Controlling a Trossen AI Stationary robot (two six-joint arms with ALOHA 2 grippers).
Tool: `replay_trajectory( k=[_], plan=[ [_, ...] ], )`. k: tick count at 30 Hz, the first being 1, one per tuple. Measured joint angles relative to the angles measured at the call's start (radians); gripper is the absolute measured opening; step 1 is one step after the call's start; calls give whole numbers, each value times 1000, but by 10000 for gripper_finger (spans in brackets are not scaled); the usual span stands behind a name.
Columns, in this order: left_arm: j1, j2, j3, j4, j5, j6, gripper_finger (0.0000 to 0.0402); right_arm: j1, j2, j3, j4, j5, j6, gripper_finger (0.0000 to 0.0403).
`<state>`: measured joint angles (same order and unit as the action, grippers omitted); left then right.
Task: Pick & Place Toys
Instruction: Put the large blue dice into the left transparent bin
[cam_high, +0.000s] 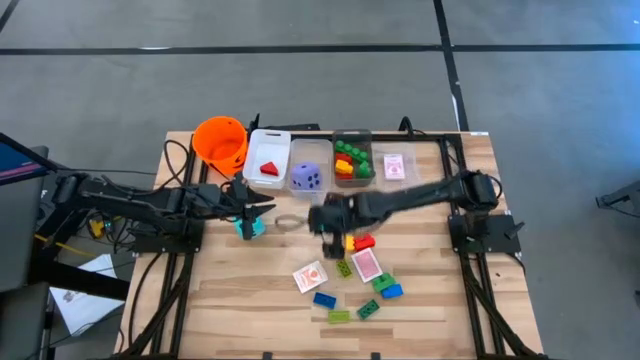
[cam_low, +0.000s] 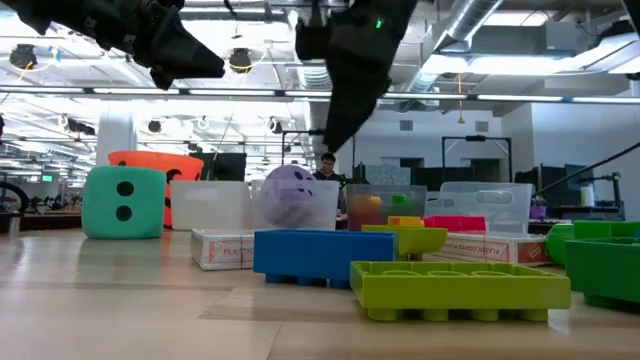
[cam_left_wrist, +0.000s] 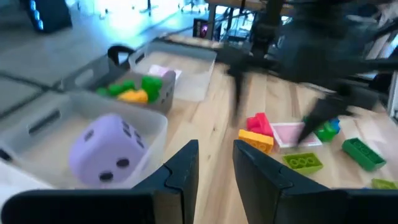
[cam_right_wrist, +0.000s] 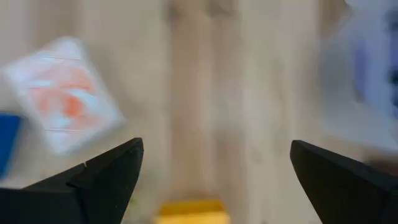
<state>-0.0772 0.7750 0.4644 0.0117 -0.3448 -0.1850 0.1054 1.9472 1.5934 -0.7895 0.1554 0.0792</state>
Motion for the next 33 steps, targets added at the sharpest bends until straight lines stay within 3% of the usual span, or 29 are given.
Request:
replay_trajectory(
  k=[5,9,14,18,25,28,33],
  plan=[
    [0,-2,0,-111,-1,-67,92,114,51,3,116,5,-61,400],
    [0,-17,1,-179,-26,-228,74,171,105,0,157,7,-173,400],
    [-3,-36,-1,-230,-27,-352,9,179,153,1,185,55,-237,400],
    [1,-67,1,-266,-28,-415,3,151,155,1,186,125,-215,400],
    [1,-141,100,-742,-67,-603,0,112,138,1,176,142,-186,400],
    [-2,-147,136,-913,12,-697,0,106,135,1,178,142,-163,400],
    [-2,-125,138,-1028,173,-744,0,110,135,1,187,141,-157,400]
  ],
)
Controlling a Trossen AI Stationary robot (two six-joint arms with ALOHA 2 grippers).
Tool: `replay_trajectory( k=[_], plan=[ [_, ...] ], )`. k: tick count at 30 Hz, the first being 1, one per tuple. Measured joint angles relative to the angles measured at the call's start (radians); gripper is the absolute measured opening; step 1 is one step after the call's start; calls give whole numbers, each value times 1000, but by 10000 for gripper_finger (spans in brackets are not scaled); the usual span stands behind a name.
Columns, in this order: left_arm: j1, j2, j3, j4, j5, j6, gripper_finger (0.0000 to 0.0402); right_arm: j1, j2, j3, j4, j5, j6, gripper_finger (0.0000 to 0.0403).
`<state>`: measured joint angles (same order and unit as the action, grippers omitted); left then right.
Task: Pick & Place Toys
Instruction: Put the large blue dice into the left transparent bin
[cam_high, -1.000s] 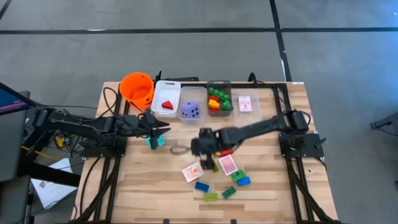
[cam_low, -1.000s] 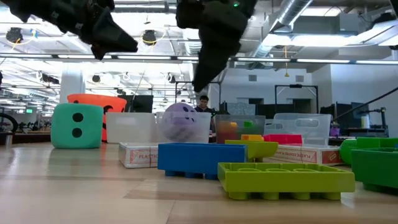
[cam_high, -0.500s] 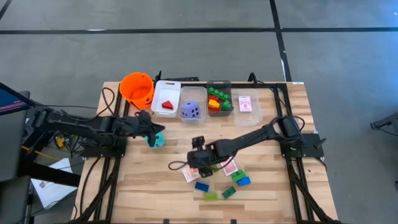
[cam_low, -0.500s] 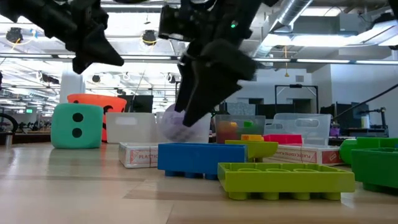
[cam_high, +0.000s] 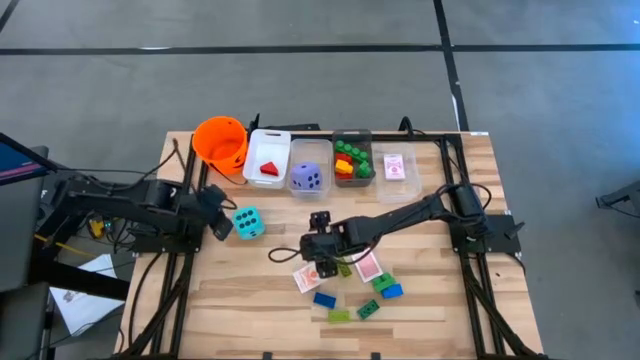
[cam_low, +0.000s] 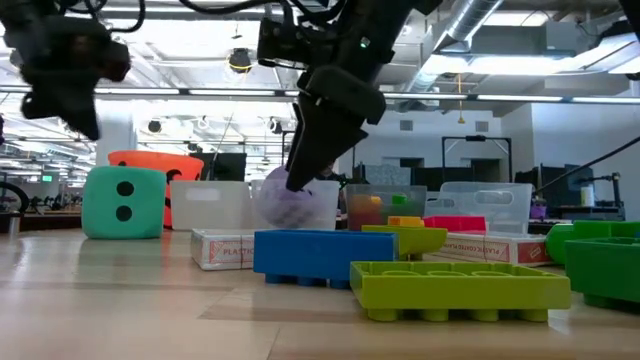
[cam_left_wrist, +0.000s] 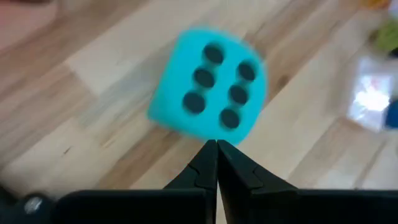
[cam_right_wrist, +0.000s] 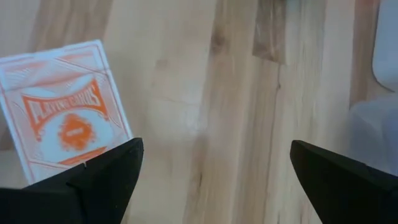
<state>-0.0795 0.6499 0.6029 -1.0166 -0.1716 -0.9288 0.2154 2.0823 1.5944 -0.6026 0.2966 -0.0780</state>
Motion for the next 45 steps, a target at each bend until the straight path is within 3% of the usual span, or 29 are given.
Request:
replay_trajectory(
  k=[11,21,26,31,35,38,42,45],
  plan=[
    [0,249,0,-109,-29,7,0,-5,0,0,83,-3,42,400],
    [1,490,0,103,-51,181,0,-74,0,-32,263,-18,3,400],
    [1,532,0,205,-60,237,0,-105,-26,-103,259,-89,13,400],
    [1,527,0,241,-73,239,0,-91,-139,-254,332,-88,26,400],
    [1,523,0,259,-73,239,0,-65,-270,-434,516,-32,17,400],
    [1,523,0,281,-74,257,0,-52,-352,-588,767,5,-5,400],
    [1,524,0,350,-93,348,0,-57,-391,-760,1114,-16,-16,400],
    [3,524,0,407,-96,426,0,-75,-388,-831,1238,-44,-3,400]
  ],
)
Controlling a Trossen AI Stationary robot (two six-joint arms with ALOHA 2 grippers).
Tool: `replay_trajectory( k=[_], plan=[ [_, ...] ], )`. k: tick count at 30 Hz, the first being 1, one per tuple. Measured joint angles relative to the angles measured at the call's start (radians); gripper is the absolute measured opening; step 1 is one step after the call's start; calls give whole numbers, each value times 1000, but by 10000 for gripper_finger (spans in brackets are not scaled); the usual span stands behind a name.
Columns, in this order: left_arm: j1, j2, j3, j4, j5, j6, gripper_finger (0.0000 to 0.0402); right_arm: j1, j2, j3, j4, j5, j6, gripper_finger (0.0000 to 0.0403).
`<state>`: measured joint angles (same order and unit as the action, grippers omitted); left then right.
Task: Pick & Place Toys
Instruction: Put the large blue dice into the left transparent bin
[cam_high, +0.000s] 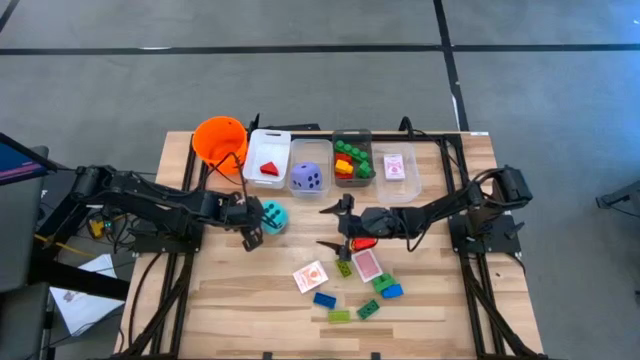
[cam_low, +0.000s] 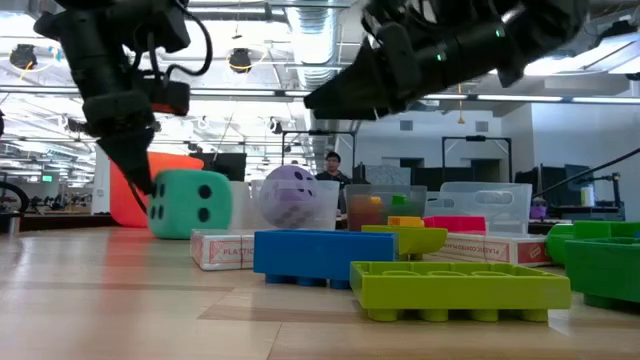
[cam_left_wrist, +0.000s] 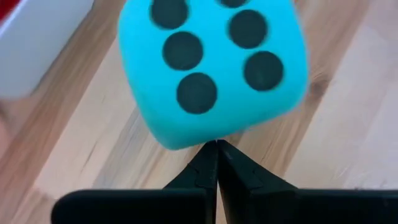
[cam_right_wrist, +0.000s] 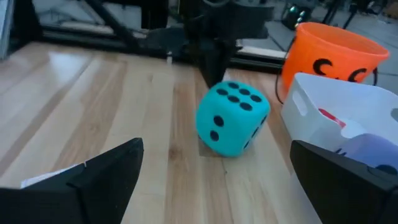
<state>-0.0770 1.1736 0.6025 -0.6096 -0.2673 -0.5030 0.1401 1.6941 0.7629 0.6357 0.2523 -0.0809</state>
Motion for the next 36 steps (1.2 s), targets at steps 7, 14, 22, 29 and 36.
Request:
replay_trajectory(
  k=[7,14,22,29,36],
  plan=[
    [0,0,0,-33,-3,10,0,-39,91,-18,99,-16,29,400],
    [4,0,-15,-86,-117,-3,0,-59,189,-19,245,-18,29,400],
    [84,0,-170,259,-128,150,0,-94,210,-10,297,-18,28,400],
    [124,0,-280,491,-124,189,0,-115,205,-11,282,-20,73,400],
    [124,0,-311,689,-83,185,0,-130,210,-11,277,-69,83,400]
  ],
)
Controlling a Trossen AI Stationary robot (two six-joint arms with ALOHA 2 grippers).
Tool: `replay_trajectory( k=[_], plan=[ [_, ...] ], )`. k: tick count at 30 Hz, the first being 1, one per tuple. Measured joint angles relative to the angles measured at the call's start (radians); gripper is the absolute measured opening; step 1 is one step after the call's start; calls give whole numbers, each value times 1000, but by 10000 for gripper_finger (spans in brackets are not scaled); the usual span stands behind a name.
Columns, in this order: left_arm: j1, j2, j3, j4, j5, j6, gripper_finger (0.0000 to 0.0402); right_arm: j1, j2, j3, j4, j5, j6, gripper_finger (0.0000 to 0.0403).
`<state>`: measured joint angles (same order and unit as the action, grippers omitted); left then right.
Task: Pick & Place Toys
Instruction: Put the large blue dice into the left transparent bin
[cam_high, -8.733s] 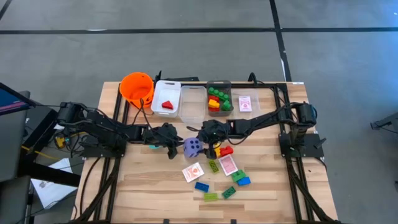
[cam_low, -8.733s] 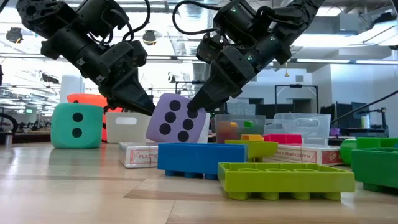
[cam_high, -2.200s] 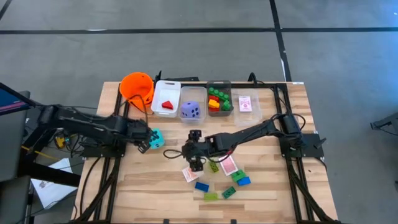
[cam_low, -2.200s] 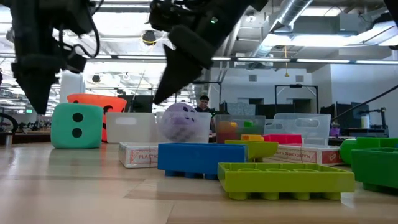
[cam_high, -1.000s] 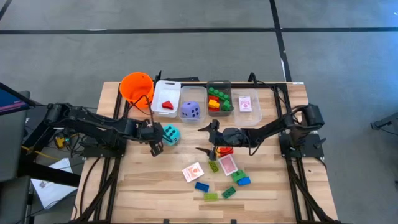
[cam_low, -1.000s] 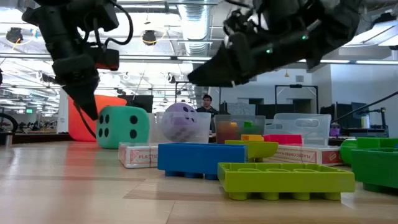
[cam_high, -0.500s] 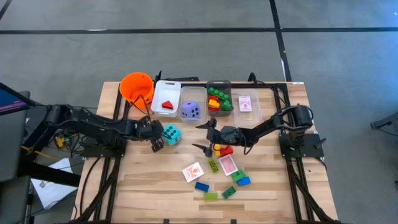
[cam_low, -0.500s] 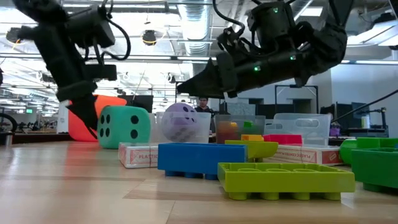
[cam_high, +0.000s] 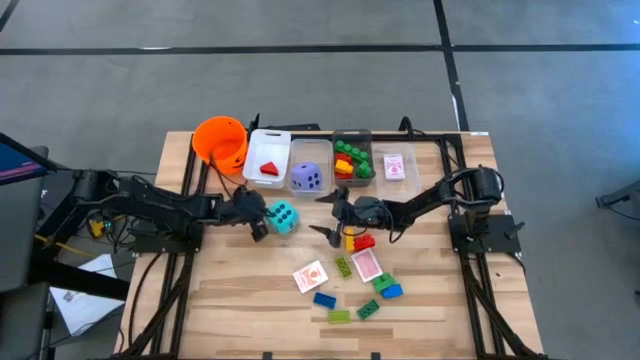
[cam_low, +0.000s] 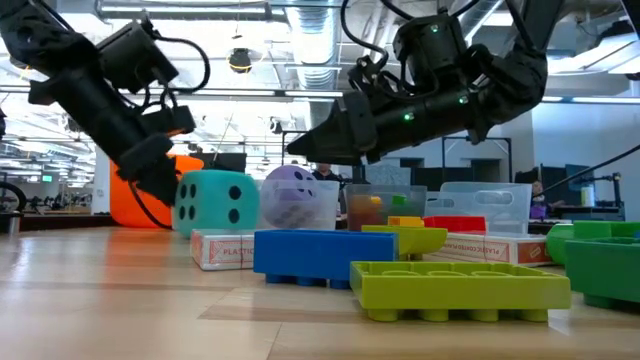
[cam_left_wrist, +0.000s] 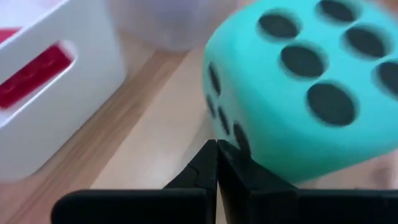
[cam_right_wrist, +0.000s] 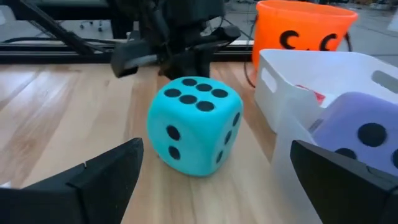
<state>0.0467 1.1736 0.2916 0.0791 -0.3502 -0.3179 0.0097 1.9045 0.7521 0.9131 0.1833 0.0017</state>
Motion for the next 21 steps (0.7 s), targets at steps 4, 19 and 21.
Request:
replay_trajectory(
  k=[4,19,21],
  plan=[
    [0,0,0,73,35,0,0,2,0,0,0,-11,-1,400],
    [-2,1,0,144,38,-105,0,2,0,0,-15,-29,36,400],
    [-2,14,0,134,24,-130,0,2,0,0,-15,-29,36,400]
  ],
)
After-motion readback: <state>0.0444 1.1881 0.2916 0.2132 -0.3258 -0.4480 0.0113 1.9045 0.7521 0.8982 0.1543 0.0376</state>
